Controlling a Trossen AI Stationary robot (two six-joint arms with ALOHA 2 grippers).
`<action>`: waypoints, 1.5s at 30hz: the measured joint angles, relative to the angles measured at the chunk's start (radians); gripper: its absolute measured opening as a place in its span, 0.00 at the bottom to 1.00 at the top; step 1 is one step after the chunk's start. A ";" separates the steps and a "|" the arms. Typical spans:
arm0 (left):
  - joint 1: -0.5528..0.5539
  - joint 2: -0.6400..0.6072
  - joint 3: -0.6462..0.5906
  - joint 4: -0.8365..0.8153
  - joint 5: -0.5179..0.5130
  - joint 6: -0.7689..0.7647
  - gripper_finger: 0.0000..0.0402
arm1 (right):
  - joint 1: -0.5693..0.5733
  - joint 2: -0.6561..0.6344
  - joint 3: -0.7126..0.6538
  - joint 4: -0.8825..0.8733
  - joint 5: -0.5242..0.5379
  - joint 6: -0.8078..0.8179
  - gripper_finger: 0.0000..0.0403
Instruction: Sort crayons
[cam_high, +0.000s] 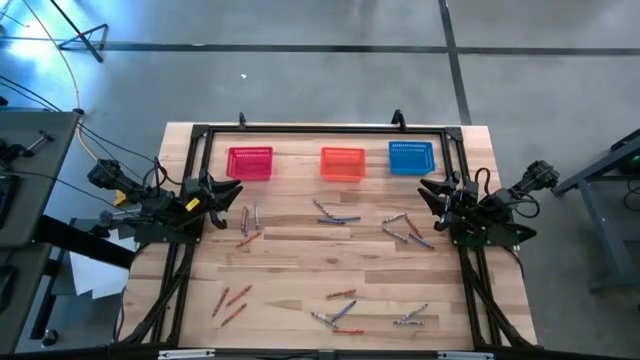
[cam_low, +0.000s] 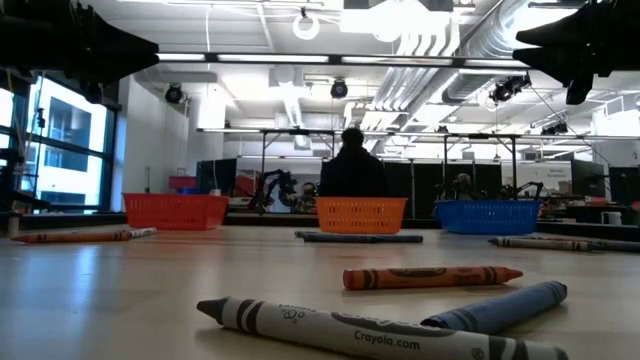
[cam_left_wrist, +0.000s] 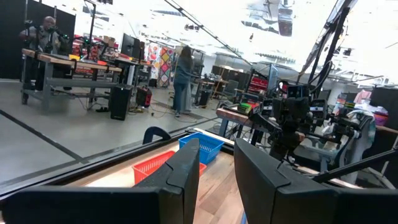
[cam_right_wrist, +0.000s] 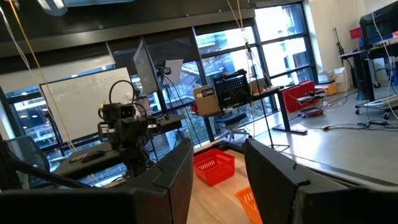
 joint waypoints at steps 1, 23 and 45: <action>0.000 0.000 0.000 0.000 0.000 0.000 0.22 | 0.000 0.000 0.000 0.000 0.000 0.000 0.35; 0.000 0.000 0.000 0.000 0.000 0.000 0.22 | -0.001 0.000 0.000 0.003 -0.039 0.034 0.35; 0.000 0.000 0.000 0.000 0.000 0.000 0.22 | -0.001 0.000 0.000 0.012 -0.014 0.148 0.35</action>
